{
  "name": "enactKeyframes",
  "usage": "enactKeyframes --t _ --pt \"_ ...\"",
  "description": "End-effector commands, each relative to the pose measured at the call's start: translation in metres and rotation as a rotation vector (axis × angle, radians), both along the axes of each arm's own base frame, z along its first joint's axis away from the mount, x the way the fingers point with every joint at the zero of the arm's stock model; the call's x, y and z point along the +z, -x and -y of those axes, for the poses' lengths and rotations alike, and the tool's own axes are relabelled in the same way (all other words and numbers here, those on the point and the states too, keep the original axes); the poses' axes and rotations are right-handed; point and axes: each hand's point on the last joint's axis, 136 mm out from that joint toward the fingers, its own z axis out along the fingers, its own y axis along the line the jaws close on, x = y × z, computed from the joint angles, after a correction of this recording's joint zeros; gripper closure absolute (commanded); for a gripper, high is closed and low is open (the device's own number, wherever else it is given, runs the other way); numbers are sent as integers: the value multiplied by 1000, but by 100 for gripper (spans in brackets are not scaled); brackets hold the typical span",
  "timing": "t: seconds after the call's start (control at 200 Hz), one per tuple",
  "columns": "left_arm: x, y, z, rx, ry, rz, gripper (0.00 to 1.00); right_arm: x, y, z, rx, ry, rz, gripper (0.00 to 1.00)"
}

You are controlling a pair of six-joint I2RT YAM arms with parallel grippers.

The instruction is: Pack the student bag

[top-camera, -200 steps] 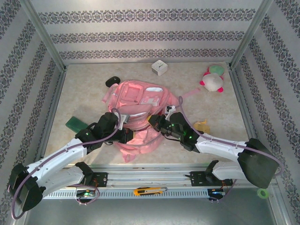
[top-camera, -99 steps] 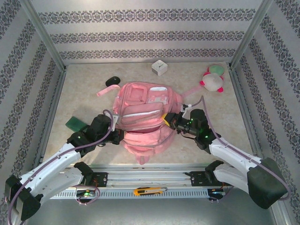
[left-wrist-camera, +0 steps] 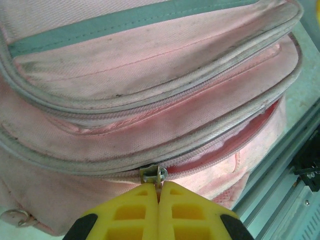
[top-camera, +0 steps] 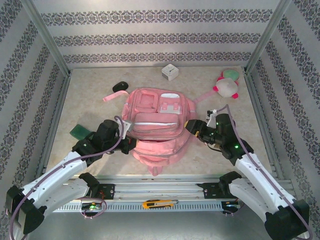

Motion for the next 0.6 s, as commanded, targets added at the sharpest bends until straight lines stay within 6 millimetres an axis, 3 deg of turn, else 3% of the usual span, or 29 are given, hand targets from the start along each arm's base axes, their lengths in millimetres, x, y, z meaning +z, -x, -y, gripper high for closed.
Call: enactKeyframes --t 0.0,0.115,0.32,0.46,0.6 --pt "41 -11 17 -70 94 120 100 13 11 1 124 272 162 38" --pt "47 -12 21 -83 118 140 100 32 18 -39 339 463 408 36" --pt "57 -9 28 -120 158 157 100 34 38 -123 738 668 801 34" --pt "60 -7 32 -134 187 157 100 29 30 -150 829 748 944 35" --pt "62 -7 32 -137 193 163 100 14 20 -162 897 835 1032 35"
